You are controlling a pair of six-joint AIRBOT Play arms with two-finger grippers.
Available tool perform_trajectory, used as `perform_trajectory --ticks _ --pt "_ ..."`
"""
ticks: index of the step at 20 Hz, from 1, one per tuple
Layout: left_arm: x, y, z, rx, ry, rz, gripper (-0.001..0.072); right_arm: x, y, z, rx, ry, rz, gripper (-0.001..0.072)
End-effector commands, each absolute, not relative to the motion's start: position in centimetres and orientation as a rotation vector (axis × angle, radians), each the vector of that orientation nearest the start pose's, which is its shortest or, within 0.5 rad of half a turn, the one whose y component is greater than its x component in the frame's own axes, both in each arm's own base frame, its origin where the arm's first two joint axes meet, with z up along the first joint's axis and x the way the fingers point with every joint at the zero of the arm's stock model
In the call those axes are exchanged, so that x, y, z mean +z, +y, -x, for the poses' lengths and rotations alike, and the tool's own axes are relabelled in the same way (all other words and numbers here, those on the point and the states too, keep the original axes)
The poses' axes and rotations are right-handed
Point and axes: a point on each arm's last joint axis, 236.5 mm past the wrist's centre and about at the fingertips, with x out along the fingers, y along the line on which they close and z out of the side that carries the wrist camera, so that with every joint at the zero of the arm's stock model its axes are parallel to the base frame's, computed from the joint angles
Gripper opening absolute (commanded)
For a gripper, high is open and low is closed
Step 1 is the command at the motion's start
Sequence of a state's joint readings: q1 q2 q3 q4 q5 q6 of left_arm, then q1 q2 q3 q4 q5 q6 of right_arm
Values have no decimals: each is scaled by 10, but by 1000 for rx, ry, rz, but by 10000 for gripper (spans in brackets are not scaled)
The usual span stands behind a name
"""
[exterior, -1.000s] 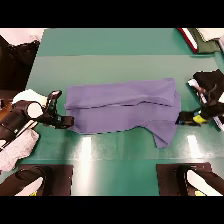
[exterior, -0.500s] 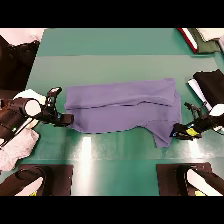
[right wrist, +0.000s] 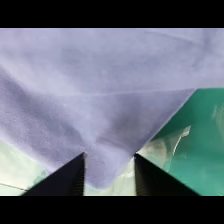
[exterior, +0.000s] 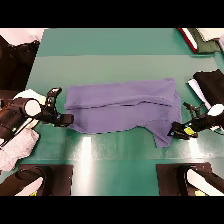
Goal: Fold the shirts.
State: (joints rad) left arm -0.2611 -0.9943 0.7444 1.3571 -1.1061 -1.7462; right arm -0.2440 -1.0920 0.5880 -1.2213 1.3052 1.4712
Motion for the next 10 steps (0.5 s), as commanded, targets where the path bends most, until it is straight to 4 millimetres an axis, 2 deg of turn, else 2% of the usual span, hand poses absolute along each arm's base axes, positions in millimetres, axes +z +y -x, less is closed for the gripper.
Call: perform_trajectory --ticks 1,2,3,5,6,8,10 --pt "-33 -116 -260 -194 1401 177 30 -95 30 -197 69 1713 -500 225" --pt "-32 -116 -260 -193 1400 178 29 -94 30 -197 81 1709 -487 94" --pt "-32 -116 -260 -194 1398 177 29 -92 29 -197 84 1698 -475 21" --pt "-23 -116 -263 -199 1376 175 28 -79 28 -199 94 1659 -456 20" --pt "-11 -117 -267 -208 1343 177 28 -67 29 -200 105 1640 -443 20" --pt "20 -117 -267 -228 1273 174 28 -34 30 -201 132 1586 -410 20" --pt "45 -116 -252 -254 1241 179 28 4 31 -201 158 1522 -370 19"
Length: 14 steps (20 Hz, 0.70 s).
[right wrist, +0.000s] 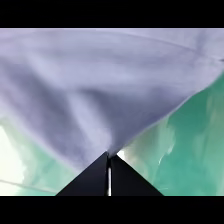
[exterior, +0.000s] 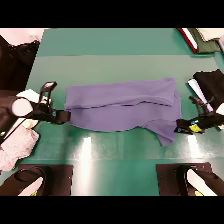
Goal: Fold the shirts.
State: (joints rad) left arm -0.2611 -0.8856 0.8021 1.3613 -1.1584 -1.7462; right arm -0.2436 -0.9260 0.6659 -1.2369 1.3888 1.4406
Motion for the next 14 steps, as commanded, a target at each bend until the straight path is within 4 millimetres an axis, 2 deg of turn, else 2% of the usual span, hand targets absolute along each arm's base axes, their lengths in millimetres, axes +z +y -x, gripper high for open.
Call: perform_trajectory --ticks 1,4,7,9,11,14 --pt "53 -115 -242 -265 1237 179 28 22 31 -202 154 1477 -358 19" --pt "72 -114 -214 -297 1234 184 28 67 28 -211 119 1319 -344 19" --pt "78 -111 -207 -298 1219 179 29 96 26 -221 111 1215 -322 18" --pt "81 -108 -219 -282 1168 173 29 106 22 -239 101 1147 -319 19" --pt "90 -103 -241 -258 1070 164 29 112 16 -262 93 1112 -323 19" --pt "96 -77 -262 -127 987 152 29 116 5 -306 93 1065 -307 19"
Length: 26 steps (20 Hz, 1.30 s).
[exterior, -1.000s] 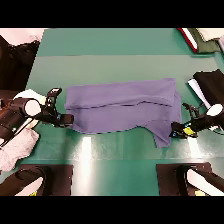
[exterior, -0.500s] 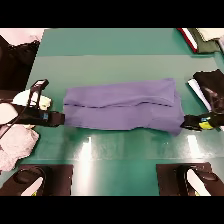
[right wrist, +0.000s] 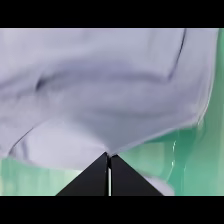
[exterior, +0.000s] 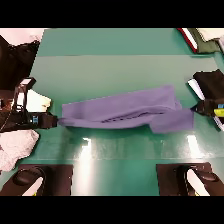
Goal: Fold the shirts.
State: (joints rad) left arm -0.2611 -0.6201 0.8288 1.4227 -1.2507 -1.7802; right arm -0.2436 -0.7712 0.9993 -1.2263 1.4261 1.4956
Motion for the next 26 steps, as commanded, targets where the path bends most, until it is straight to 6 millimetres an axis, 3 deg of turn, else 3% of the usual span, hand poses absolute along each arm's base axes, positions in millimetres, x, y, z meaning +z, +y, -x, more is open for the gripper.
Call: perform_trajectory --ticks 1,3,8,15,20,26 --pt "97 -66 -267 -79 969 143 29 114 2 -319 88 1063 -310 19" --pt "101 -55 -276 -24 923 140 29 103 -5 -342 87 1075 -310 19" --pt "87 -61 -300 -33 870 153 29 68 -17 -386 71 1120 -334 19" --pt "57 -75 -345 -32 856 193 29 48 9 -443 187 1067 -310 19" --pt "34 -77 -349 -21 914 180 29 38 34 -471 247 1066 -260 21" --pt "30 -76 -348 -14 930 179 35 28 36 -488 252 1072 -259 27"
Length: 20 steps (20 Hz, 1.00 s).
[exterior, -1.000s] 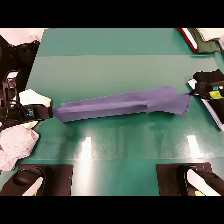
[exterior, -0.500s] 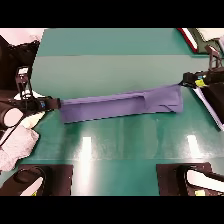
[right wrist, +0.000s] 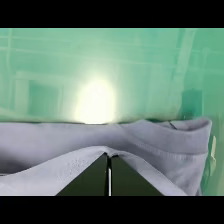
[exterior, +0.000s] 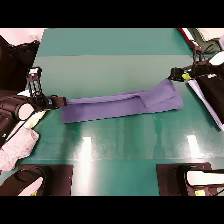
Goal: Fold the shirts.
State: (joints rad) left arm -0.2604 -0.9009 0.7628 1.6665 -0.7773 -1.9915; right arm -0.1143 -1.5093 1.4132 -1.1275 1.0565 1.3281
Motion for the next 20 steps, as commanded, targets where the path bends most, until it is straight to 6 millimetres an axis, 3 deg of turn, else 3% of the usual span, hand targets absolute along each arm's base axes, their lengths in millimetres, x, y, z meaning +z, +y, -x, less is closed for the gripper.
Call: perform_trajectory --ticks 1,2,3,6,9,10,12,13,16,20 --pt "30 -76 -348 -13 931 180 280 28 35 -489 248 1068 -260 117" --pt "30 -75 -348 1 930 197 554 30 34 -490 249 1061 -265 331" --pt "30 -74 -348 10 929 211 619 34 32 -492 247 1055 -266 500" --pt "30 -75 -347 9 932 216 619 50 18 -487 250 1070 -268 525" --pt "27 -84 -341 -6 967 267 617 50 -12 -460 266 1165 -267 525" --pt "26 -86 -339 -8 976 279 568 44 -23 -450 267 1204 -278 526" --pt "24 -89 -336 -11 993 295 112 26 -44 -430 268 1297 -339 574" --pt "24 -90 -336 -14 995 302 37 19 -49 -425 279 1326 -405 674" --pt "23 -94 -333 -21 1008 327 37 4 -45 -425 386 1335 -595 697" --pt "23 -101 -331 -32 1020 364 37 -32 -42 -423 431 1402 -665 696"
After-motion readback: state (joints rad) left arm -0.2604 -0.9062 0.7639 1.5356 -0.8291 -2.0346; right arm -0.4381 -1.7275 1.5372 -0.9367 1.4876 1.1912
